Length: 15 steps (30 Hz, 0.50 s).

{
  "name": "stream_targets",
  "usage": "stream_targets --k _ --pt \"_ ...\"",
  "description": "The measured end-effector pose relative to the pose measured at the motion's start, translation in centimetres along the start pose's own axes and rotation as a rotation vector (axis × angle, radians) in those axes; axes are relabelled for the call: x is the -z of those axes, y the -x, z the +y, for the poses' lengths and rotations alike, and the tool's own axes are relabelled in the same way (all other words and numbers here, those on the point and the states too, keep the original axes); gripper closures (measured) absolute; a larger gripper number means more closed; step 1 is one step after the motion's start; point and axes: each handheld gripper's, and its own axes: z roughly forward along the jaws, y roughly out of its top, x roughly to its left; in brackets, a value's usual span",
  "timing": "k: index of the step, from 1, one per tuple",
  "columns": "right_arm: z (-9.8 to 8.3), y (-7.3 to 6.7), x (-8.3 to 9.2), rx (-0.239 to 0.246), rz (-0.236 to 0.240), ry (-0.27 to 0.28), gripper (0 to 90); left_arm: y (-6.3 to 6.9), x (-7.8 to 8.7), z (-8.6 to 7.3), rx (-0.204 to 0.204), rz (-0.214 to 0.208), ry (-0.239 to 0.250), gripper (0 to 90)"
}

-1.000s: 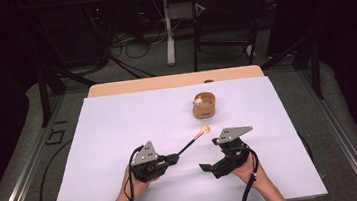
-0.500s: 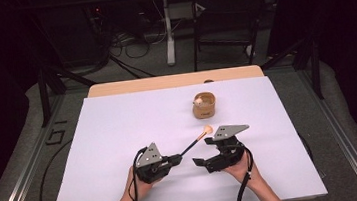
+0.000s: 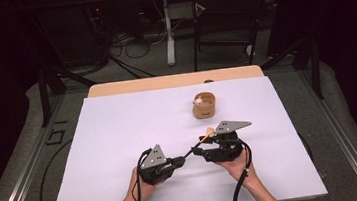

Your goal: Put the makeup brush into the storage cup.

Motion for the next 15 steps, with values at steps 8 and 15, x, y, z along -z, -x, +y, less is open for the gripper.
stream_targets --k 8,15 --pt "-0.03 0.08 0.01 -0.021 0.007 0.033 60.1 0.11 -0.21 -0.06 0.0 -0.001 -0.008 85.0" --pt "0.1 -0.22 0.07 -0.03 0.026 0.067 66.9 0.19 -0.34 -0.06 0.0 0.004 -0.013 85.0"
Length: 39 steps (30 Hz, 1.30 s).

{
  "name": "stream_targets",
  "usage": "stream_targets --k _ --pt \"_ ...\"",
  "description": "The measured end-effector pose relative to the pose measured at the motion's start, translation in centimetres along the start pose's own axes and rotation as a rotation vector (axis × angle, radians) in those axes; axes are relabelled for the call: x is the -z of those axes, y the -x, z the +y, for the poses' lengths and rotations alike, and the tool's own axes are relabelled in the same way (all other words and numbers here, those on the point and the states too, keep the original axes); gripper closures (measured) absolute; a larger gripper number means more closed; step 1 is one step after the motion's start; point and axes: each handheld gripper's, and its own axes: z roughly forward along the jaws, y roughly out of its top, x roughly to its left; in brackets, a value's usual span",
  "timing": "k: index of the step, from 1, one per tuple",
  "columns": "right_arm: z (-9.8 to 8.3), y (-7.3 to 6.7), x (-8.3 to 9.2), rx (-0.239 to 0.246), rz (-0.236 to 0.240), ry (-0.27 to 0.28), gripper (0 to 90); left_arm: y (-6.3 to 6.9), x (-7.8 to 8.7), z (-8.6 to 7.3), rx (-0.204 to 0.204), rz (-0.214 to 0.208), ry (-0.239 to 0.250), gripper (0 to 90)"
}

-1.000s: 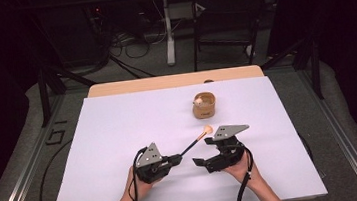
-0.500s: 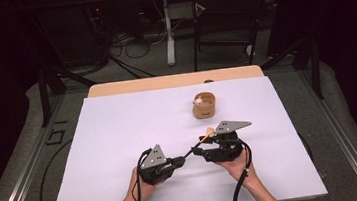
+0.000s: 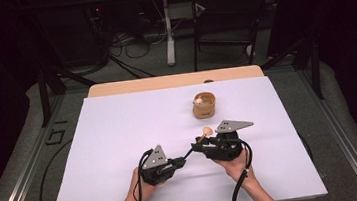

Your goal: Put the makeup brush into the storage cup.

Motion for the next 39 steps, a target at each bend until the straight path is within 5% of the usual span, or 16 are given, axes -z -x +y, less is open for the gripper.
stream_targets --k 17,21,29,39 --pt "0.3 -1.2 -0.1 0.013 0.099 0.066 83.3 0.1 -0.4 -0.1 0.006 -0.002 -0.005 82.3" --pt "0.5 -1.6 -0.1 0.04 0.09 0.063 83.7 0.0 -0.5 -0.2 0.009 -0.012 -0.01 77.1" --pt "0.7 -1.7 0.5 0.076 0.052 0.065 83.7 -0.2 -0.5 -0.2 0.038 0.019 -0.023 41.5" --pt "1.0 -1.7 1.4 0.131 -0.016 0.047 83.8 -1.3 1.1 -0.3 0.075 0.068 0.015 15.4"
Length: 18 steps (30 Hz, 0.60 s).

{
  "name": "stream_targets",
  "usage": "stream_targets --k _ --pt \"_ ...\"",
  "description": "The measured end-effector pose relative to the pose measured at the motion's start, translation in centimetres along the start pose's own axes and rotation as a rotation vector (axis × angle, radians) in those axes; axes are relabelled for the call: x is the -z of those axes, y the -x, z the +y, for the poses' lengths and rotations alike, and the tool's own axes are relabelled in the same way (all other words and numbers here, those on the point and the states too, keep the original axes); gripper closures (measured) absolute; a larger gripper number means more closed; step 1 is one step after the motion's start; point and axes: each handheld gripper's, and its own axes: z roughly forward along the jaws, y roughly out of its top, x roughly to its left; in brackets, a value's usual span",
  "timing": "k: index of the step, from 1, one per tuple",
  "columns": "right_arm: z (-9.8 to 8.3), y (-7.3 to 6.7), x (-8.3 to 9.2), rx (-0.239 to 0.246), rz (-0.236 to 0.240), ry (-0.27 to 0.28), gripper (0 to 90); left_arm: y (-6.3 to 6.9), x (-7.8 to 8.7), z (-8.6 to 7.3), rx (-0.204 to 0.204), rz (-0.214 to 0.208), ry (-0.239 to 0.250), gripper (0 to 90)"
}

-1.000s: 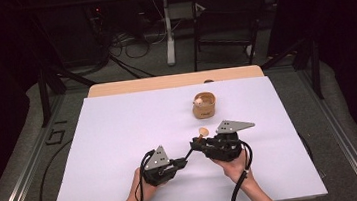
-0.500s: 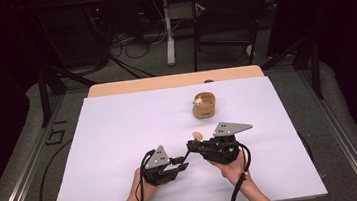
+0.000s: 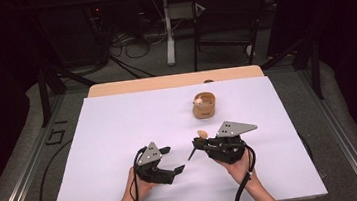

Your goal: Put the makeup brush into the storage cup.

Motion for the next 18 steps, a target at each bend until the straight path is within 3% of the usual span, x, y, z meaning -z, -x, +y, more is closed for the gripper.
stream_targets --k 6,18 --pt "0.1 0.2 0.4 0.024 -0.032 -0.012 83.7 -0.5 0.6 -0.5 0.001 0.038 0.009 7.7" --pt "0.2 0.9 1.5 0.034 -0.092 -0.027 83.7 -1.2 2.5 -1.1 -0.022 0.057 0.057 0.1"
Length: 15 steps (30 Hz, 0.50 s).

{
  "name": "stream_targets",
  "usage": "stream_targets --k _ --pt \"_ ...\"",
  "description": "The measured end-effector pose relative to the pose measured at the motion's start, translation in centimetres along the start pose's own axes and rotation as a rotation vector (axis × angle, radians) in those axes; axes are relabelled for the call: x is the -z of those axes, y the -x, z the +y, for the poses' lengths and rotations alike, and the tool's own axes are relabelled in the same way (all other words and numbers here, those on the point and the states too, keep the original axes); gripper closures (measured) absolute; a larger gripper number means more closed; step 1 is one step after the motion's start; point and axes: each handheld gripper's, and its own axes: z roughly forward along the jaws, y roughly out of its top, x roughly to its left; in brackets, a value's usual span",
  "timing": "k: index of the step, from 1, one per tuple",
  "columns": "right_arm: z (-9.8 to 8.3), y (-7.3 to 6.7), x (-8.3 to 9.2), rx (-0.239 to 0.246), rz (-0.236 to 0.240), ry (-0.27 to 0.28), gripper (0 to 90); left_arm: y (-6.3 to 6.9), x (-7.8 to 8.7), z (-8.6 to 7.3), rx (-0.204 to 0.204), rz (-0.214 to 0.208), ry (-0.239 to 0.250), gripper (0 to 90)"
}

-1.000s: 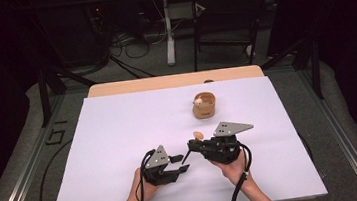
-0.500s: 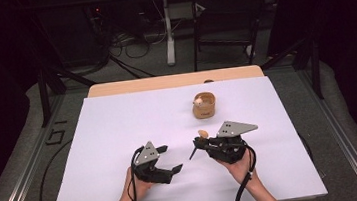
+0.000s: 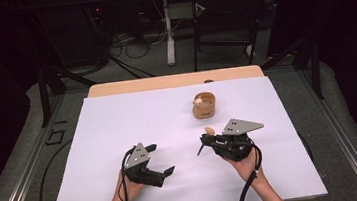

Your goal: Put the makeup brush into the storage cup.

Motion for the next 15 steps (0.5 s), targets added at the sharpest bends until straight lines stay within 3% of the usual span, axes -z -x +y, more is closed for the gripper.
stream_targets --k 7,12,13,15 --pt "0.0 0.8 0.9 -0.005 -0.031 0.003 83.8 -1.2 1.6 -0.2 0.007 0.057 0.028 0.1" --pt "-0.1 1.2 1.3 -0.01 -0.051 0.007 83.8 -1.8 2.6 -0.6 0.015 0.069 0.04 0.0" --pt "0.0 1.3 1.4 -0.012 -0.056 0.003 83.8 -2.0 2.7 -0.7 0.013 0.051 0.041 0.0" --pt "0.0 1.5 1.7 -0.013 -0.064 0.003 83.8 -2.2 3.1 -0.9 0.015 0.075 0.045 0.0"
